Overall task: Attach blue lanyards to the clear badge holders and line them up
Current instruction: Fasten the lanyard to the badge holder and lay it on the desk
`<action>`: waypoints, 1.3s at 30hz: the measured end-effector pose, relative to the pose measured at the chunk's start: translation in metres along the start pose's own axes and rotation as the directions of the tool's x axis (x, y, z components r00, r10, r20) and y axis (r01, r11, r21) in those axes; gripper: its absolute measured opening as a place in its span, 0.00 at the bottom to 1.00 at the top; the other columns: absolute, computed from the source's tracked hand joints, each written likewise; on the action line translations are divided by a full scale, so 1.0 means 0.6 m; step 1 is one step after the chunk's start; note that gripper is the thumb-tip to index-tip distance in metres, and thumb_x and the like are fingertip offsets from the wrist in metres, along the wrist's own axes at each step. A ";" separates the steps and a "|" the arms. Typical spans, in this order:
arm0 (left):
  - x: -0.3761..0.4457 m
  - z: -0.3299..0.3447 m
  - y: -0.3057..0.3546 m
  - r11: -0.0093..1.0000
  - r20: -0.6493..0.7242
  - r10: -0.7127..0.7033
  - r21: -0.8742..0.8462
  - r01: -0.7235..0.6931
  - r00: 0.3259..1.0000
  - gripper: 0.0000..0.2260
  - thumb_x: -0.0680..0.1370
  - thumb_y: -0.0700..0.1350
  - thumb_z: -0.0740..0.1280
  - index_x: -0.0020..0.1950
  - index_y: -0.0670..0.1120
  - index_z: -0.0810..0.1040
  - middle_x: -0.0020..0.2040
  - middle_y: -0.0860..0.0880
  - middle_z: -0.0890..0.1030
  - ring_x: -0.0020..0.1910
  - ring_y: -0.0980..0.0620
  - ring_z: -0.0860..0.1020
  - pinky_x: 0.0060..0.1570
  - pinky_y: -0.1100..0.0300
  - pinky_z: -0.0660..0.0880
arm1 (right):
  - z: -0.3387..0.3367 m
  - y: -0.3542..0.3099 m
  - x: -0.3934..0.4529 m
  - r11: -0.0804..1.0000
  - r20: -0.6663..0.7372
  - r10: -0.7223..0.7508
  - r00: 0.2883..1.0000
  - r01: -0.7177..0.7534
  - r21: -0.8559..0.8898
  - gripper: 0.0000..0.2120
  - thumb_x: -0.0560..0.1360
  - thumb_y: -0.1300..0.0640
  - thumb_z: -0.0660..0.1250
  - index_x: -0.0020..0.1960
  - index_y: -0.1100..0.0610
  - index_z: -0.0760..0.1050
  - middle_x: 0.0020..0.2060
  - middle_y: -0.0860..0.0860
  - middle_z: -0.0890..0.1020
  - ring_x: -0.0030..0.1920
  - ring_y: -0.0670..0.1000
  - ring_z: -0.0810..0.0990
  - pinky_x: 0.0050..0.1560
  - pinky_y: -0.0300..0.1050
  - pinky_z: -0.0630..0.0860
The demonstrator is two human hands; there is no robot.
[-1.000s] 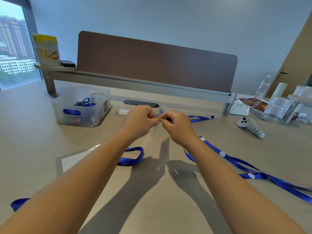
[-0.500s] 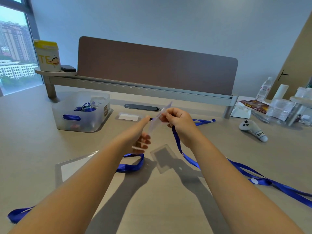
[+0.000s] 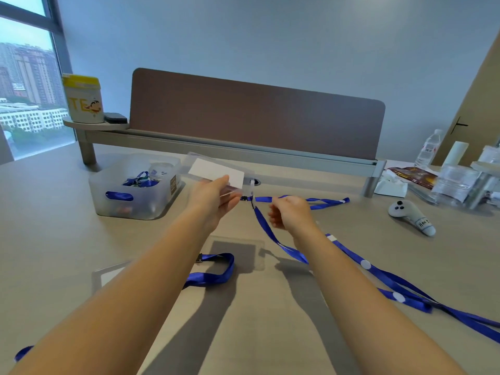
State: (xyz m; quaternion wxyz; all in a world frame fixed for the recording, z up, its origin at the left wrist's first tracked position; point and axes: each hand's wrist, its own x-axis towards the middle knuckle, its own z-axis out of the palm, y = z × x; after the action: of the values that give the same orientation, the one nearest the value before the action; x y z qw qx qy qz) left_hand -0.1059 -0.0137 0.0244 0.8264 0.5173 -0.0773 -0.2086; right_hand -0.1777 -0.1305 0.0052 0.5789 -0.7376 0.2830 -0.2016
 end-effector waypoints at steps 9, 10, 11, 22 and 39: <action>-0.019 -0.005 0.019 0.997 0.101 0.022 -0.071 -0.015 0.995 0.07 0.78 0.42 0.61 0.40 0.43 0.72 0.36 0.46 0.77 0.31 0.55 0.79 0.29 0.69 0.78 | 0.055 0.020 -0.015 0.681 0.406 0.118 0.906 -0.371 0.631 0.32 0.78 0.39 0.43 0.72 0.59 0.61 0.51 0.54 0.76 0.49 0.53 0.75 0.55 0.50 0.69; -0.019 -0.013 0.021 0.997 0.091 0.017 -0.074 -0.011 0.996 0.07 0.78 0.42 0.61 0.40 0.43 0.72 0.36 0.46 0.77 0.29 0.56 0.79 0.29 0.69 0.78 | 0.055 0.016 -0.013 0.628 0.374 0.092 0.923 -0.345 0.697 0.31 0.78 0.40 0.44 0.72 0.59 0.60 0.51 0.54 0.76 0.49 0.53 0.75 0.55 0.50 0.69; -0.017 -0.022 0.021 0.998 0.071 0.015 -0.066 -0.011 0.997 0.08 0.78 0.41 0.61 0.39 0.43 0.72 0.36 0.46 0.77 0.29 0.56 0.79 0.28 0.69 0.78 | 0.052 0.011 -0.009 0.576 0.327 0.075 0.942 -0.309 0.757 0.30 0.78 0.41 0.46 0.70 0.60 0.62 0.50 0.54 0.76 0.50 0.53 0.75 0.56 0.50 0.68; 0.057 -0.083 -0.025 0.941 -0.302 -0.011 0.319 0.112 0.953 0.08 0.77 0.41 0.62 0.38 0.41 0.72 0.32 0.46 0.73 0.29 0.54 0.68 0.31 0.65 0.69 | -0.050 0.008 0.063 0.856 -0.127 0.279 0.952 -0.187 0.482 0.11 0.77 0.60 0.54 0.37 0.55 0.69 0.24 0.48 0.81 0.33 0.46 0.72 0.32 0.39 0.64; 0.197 0.042 -0.075 0.988 -0.290 -0.137 0.032 0.153 0.947 0.09 0.78 0.38 0.59 0.38 0.39 0.69 0.34 0.44 0.73 0.31 0.52 0.75 0.21 0.68 0.76 | -0.212 0.008 0.212 0.949 -0.503 0.144 0.852 0.025 0.315 0.14 0.80 0.61 0.55 0.59 0.62 0.75 0.48 0.55 0.78 0.34 0.45 0.73 0.36 0.37 0.72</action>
State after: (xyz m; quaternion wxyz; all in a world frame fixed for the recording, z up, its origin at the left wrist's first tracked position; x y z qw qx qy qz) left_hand -0.0201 -0.1018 -0.0146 0.7970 0.5685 0.0761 -0.1894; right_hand -0.1615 -0.3082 0.0283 0.5954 -0.5462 0.4165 -0.4168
